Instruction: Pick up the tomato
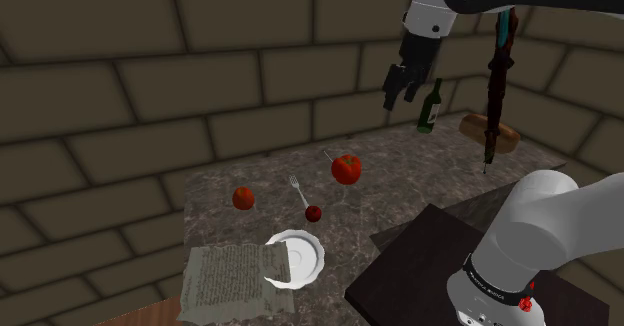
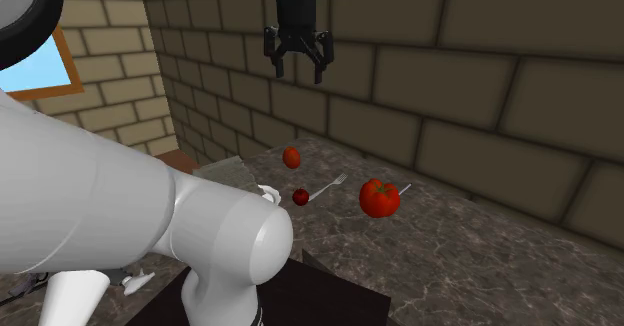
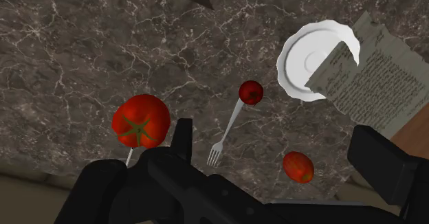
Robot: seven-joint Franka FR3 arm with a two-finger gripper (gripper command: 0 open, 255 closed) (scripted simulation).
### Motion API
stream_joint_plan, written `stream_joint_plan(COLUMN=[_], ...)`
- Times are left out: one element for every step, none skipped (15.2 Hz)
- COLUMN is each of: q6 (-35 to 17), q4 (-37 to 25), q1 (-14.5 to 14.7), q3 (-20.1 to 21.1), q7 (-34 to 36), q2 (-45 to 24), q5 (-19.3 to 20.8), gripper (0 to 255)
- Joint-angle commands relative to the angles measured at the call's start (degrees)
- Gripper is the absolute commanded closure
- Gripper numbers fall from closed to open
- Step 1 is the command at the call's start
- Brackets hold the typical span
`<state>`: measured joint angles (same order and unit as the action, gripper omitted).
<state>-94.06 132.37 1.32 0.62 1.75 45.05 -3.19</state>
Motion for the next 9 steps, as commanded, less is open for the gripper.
stream_joint_plan(q6=[0.00, -2.03, -4.07, -6.13, -8.22, -10.33, -12.46, -14.61, -16.78], q4=[0.00, 1.64, 3.20, 4.69, 6.11, 7.45, 8.72, 9.90, 11.01], q1=[0.00, 0.05, 0.11, 0.17, 0.22, 0.29, 0.35, 0.39, 0.44], q3=[0.00, 0.59, 1.18, 1.77, 2.37, 2.97, 3.57, 4.19, 4.80], q7=[0.00, 0.49, 0.98, 1.48, 1.99, 2.51, 3.04, 3.58, 4.13], q2=[0.00, -0.26, -0.61, -1.05, -1.59, -2.24, -2.98, -3.83, -4.79], q5=[0.00, -0.09, -0.17, -0.26, -0.33, -0.40, -0.45, -0.50, -0.52], gripper=[0, 0, 0, 0, 0, 0, 0, 0, 0])
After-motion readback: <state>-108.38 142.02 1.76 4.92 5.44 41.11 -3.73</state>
